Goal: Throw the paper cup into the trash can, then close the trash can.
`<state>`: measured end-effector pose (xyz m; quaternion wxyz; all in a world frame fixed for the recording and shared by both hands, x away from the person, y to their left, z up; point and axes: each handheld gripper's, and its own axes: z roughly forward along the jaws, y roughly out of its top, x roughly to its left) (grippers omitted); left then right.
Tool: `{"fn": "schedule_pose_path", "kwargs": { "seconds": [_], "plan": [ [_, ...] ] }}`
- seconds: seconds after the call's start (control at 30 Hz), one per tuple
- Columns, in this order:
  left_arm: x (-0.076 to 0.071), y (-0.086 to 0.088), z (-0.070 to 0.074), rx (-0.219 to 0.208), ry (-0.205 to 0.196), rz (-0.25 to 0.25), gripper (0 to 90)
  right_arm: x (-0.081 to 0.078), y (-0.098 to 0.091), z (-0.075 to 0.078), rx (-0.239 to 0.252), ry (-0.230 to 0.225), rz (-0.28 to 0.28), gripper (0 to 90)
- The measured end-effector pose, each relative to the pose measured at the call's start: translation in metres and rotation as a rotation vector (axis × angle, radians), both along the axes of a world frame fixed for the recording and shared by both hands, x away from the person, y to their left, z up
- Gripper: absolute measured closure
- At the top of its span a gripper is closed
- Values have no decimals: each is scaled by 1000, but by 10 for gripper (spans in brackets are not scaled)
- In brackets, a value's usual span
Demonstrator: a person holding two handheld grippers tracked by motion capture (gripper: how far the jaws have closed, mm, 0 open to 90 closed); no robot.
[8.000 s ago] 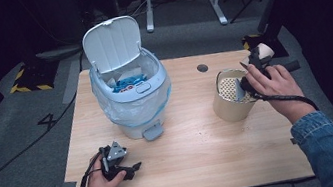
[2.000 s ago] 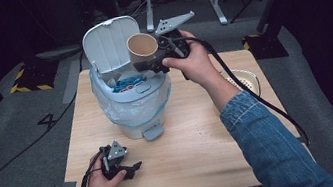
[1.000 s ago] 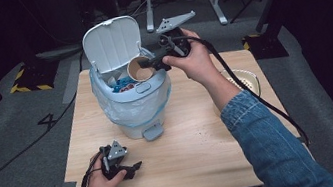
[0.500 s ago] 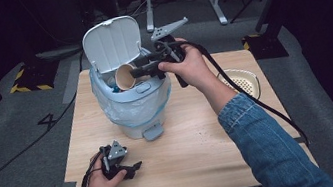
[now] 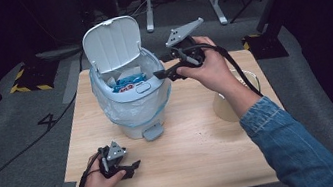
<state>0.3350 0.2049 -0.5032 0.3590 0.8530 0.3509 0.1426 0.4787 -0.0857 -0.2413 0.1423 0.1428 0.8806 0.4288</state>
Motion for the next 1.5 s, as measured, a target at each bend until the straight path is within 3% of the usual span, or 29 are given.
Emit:
{"fn": "schedule_pose_path", "kwargs": {
  "seconds": [0.03, 0.17, 0.4, 0.5, 0.57, 0.63, 0.7, 0.77, 0.87, 0.97, 1.1, 1.33, 1.5],
  "plan": [
    [0, 2, 1, -4, 1, 5, 331, -5, -5, 2, -12, 1, -6, 381],
    [-2, 13, 9, -66, -1, 32, 359, -21, -33, 9, 50, 0, -23, 404],
    [-5, 29, 25, -149, -3, 70, 355, -35, -94, 13, 62, -3, -99, 389],
    [-4, 33, 31, -163, 8, 91, 331, -39, -118, 10, 74, -2, -133, 380],
    [-5, 35, 35, -161, 4, 75, 282, -42, -133, 7, 76, 3, -153, 372],
    [-6, 36, 41, -122, -20, 41, 262, -45, -147, 3, 84, 5, -167, 366],
    [-8, 36, 46, -109, -24, 4, 241, -50, -160, -1, 98, 14, -175, 362],
    [-9, 35, 52, -116, -28, -37, 241, -56, -170, -6, 99, 13, -177, 361],
    [-9, 35, 61, -128, -24, -84, 228, -65, -185, -15, 86, 11, -177, 348],
    [-10, 35, 71, -118, -12, -134, 325, -73, -198, -25, 85, 13, -181, 344],
    [-7, 36, 85, -177, -33, -113, 358, -82, -213, -44, 88, 23, -203, 334],
    [-3, 43, 113, -244, -116, -62, 407, -89, -232, -86, 124, 55, -224, 286],
    [-1, 47, 128, -289, -135, -47, 410, -95, -241, -117, 118, 84, -238, 296]
  ]
}}
